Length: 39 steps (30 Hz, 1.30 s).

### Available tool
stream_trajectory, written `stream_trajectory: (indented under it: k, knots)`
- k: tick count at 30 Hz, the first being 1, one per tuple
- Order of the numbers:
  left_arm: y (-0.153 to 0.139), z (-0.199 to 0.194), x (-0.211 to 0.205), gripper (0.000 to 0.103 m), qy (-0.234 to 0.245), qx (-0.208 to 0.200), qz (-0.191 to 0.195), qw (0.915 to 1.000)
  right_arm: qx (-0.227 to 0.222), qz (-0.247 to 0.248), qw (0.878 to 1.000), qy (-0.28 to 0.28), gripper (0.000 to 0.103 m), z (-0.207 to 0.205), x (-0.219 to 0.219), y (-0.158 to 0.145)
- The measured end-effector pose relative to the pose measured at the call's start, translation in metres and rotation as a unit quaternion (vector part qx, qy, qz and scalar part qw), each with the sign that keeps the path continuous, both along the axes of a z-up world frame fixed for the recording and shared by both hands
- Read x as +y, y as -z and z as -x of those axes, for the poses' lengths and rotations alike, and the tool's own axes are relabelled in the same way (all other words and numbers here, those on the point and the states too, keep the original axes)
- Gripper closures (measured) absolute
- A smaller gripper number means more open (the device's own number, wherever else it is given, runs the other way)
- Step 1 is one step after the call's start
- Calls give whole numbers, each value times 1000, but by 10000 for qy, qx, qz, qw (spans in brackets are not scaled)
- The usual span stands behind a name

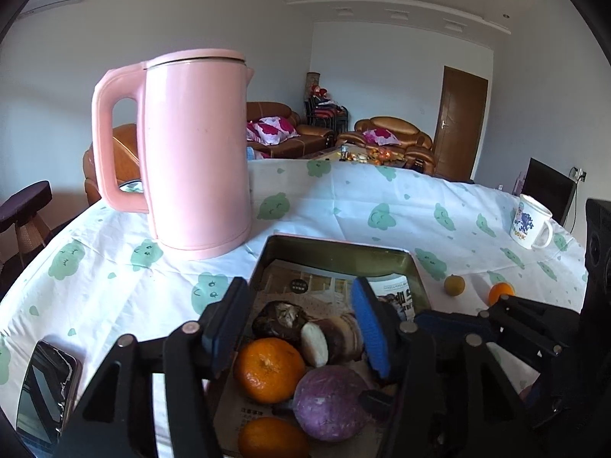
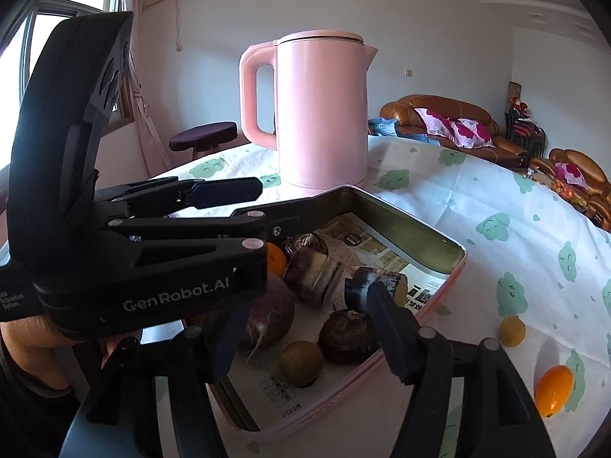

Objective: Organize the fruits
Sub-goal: 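Lower the tuber piece and yellow fruit into the tin and open both tools, then withdraw both open tools toward the last two small fruits on the cloth, then grasp the small orange fruit with the right tool while the left tool grasps the small yellow fruit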

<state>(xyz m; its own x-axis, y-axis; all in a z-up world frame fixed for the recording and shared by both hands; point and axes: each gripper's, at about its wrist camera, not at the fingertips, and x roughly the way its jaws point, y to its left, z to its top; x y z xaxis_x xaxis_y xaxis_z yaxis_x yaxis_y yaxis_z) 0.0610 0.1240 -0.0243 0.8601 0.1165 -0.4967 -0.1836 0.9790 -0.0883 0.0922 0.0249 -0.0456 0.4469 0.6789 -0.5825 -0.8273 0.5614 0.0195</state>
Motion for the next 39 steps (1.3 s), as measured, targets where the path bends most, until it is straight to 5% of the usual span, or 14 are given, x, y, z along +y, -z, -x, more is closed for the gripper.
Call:
stream_trajectory:
  k: [8, 12, 19, 28, 30, 32, 39]
  knots:
    - [-16, 10, -8, 24, -58, -304, 46, 9995, -386, 134, 9985, 361, 39, 1, -38, -8]
    - [-18, 6, -28, 23, 137, -309, -16, 9994, -470, 254, 9932, 1036, 39, -20, -84, -14]
    - [-13, -13, -80, 23, 641, -117, -187, 9977, 54, 380, 9733, 2263, 39, -73, -150, -5]
    - [-7, -38, -120, 23, 869, 125, -404, 9953, 760, 427, 9730, 2135, 40, -93, -148, 13]
    - [-6, -40, -124, 23, 897, 157, -454, 9948, 950, 516, 9722, 2078, 65, -99, -148, 19]
    - [-6, -43, -128, 23, 922, 181, -505, 9943, 1055, 519, 9724, 2016, 65, -102, -148, 21]
    - [-6, -58, -144, 23, 1173, 389, -498, 9911, 572, 644, 9682, 2348, 66, -103, -164, 13]
